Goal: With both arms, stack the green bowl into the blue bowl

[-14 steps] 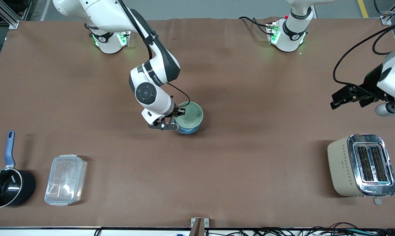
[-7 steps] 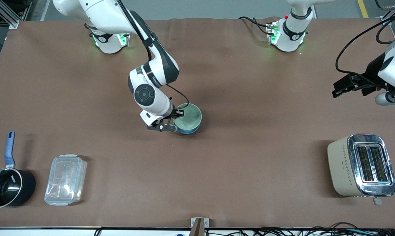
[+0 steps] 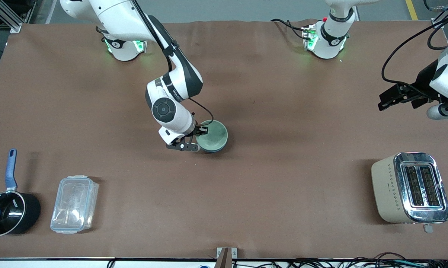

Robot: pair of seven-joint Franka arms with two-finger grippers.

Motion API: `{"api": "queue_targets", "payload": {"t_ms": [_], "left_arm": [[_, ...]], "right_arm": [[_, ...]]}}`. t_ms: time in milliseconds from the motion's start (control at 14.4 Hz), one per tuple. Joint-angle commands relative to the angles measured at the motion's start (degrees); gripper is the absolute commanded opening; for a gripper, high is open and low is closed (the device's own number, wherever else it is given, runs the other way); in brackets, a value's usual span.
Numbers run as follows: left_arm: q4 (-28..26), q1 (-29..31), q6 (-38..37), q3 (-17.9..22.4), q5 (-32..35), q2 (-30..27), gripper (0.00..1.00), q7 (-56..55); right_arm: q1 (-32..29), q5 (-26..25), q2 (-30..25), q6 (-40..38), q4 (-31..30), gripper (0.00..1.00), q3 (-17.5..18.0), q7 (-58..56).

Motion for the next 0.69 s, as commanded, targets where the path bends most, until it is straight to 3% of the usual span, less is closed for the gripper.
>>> {"api": "queue_targets", "payload": {"t_ms": [0,138,277,485,623], "left_arm": [[-0.9,-0.1,-1.2,-0.2,0.5,-1.3,1.0,1.8],[-2.3,-2.6,-1.2,0.2,0.7,-3.0,1.0,2.5],[-4.5,-6.9,-1.1,5.2,0.8,-4.7,1.0,2.5],[-10.0,-8.4,-0.5,7.8,0.5,-8.4,1.0,2.6],[-10.6,-8.1,-0.6,7.8,0.2,-9.0,1.0,1.4]], "right_arm": [[-0.2,0.4,0.1,0.5,-0.2,0.51,0.1,-0.4],[-0.2,0.5,0.0,0.3,-0.1,0.81,0.1,-0.2],[-0.4,0.5,-0.4,-0.2,0.3,1.0,0.0,0.0],[-1.1,0.0,-6.5,-4.6,1.1,1.0,-1.6,-0.5],[-1.1,-5.6,-12.9,-8.2,1.1,1.0,-5.0,-0.5]]}}
